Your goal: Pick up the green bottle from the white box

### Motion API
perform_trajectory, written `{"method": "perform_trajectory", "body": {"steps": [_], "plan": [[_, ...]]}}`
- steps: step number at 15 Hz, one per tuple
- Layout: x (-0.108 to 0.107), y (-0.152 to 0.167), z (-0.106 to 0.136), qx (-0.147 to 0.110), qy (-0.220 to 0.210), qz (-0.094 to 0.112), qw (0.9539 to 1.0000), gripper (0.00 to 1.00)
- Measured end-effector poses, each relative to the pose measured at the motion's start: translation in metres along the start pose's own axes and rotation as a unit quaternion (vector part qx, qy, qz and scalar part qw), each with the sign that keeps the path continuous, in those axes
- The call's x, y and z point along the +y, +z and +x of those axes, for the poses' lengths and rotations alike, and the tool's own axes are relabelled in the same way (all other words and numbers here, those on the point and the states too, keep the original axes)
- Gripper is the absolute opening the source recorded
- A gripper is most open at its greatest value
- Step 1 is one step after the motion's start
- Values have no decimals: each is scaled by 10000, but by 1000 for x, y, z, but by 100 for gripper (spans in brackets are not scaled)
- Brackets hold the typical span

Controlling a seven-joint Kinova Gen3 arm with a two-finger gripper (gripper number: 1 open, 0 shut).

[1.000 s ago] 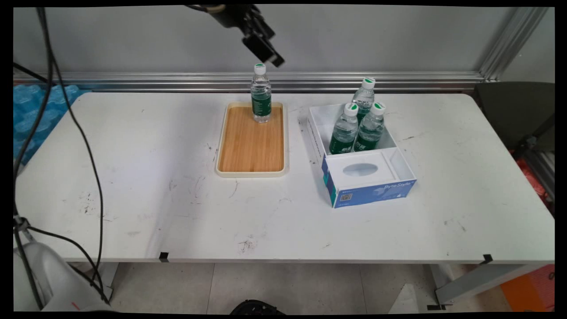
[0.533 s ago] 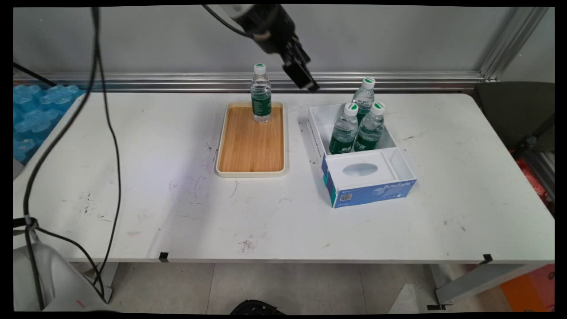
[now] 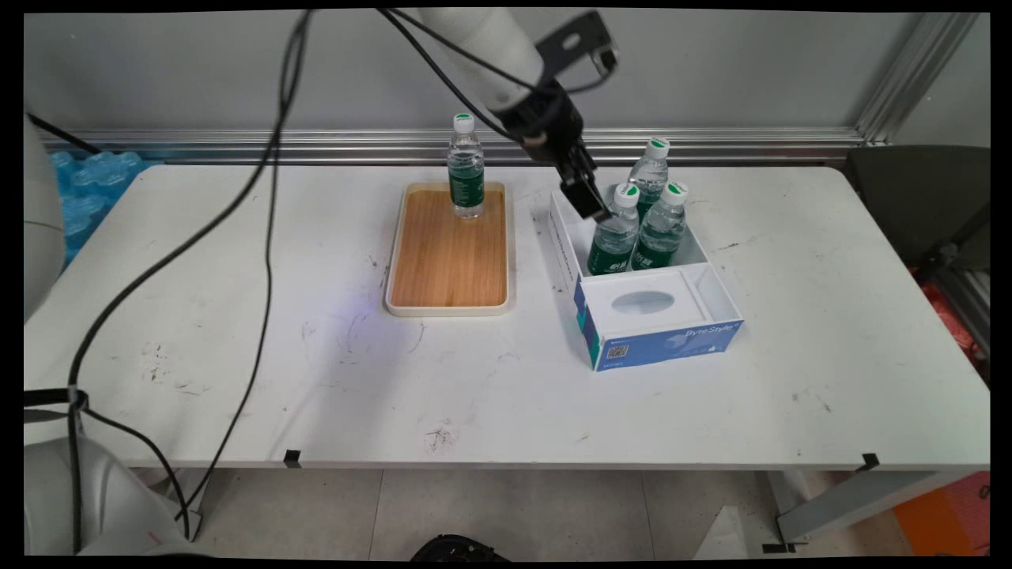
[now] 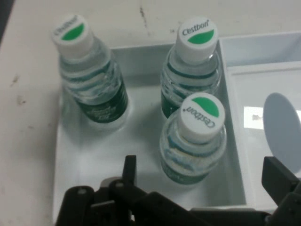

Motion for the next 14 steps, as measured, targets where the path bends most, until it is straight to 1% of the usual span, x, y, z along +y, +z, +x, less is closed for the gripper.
{"method": "perform_trajectory", "body": {"steps": [7,14], "plan": [[-1,64,4,-87,97,-86,9999,100],[0,101,7,-99,87,-78,9999,100]]}}
